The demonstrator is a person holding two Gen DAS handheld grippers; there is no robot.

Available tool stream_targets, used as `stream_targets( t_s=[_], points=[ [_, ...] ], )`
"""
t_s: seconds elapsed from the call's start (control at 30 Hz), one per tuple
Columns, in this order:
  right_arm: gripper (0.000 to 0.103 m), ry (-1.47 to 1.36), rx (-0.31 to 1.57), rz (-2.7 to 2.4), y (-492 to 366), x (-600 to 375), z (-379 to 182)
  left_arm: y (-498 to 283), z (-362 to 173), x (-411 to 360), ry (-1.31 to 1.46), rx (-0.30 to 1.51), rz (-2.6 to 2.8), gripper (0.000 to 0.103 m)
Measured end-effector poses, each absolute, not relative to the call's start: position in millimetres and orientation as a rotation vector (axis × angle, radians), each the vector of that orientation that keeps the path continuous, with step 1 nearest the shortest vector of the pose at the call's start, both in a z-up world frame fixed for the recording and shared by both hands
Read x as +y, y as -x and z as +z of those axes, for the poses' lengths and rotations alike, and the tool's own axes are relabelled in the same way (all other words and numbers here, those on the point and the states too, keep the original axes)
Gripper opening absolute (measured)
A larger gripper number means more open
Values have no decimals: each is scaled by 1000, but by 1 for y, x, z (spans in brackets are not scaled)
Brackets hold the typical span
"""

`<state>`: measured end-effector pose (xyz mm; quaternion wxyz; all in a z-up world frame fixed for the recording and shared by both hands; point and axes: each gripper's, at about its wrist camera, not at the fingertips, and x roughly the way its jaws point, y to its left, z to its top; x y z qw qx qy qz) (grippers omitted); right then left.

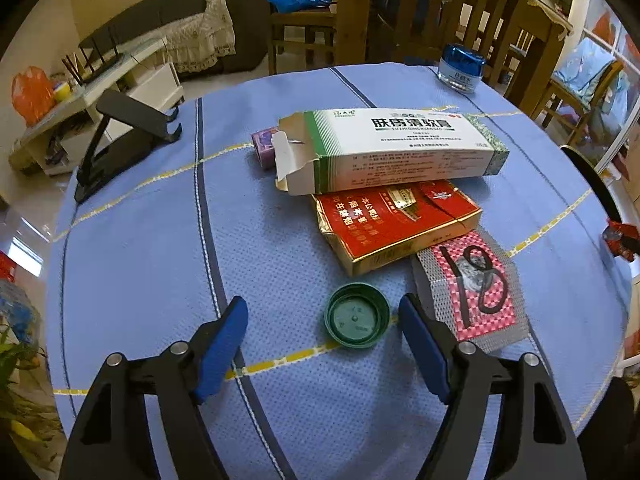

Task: Collect trash
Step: 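Carry the wrapper toward the bin with the right gripper while the left grasps the green bottle cap, then drop the green cap into the bin with the left gripper while the right drops the wrapper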

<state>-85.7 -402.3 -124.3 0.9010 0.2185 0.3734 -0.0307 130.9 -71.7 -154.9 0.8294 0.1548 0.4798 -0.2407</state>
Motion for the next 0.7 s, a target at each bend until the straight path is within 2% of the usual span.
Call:
stream_targets(
  t_s=[0.03, 0.1, 0.13, 0.17, 0.3, 0.5, 0.7],
  points=[
    [22, -452, 773, -63, 86, -403, -125, -129, -156, -73, -355, 1002, -500, 67],
    [22, -453, 771, -65, 87, -403, -124, -124, -154, -75, -361, 985, -521, 54],
    [22, -455, 770, -66, 87, -403, -124, -122, -153, -76, -370, 975, -526, 35],
    [22, -457, 768, -67, 88, -403, -124, -118, -152, -78, -389, 970, -536, 30],
    [22, -467, 754, -77, 91, -406, -121, -112, -152, -78, -413, 980, -562, 30],
    [22, -460, 722, -113, 100, -416, -113, -118, -139, -59, -279, 1038, -552, 30],
    [22, -491, 705, -231, 111, -466, -112, -106, -105, -76, -248, 981, -598, 30]
  ],
)
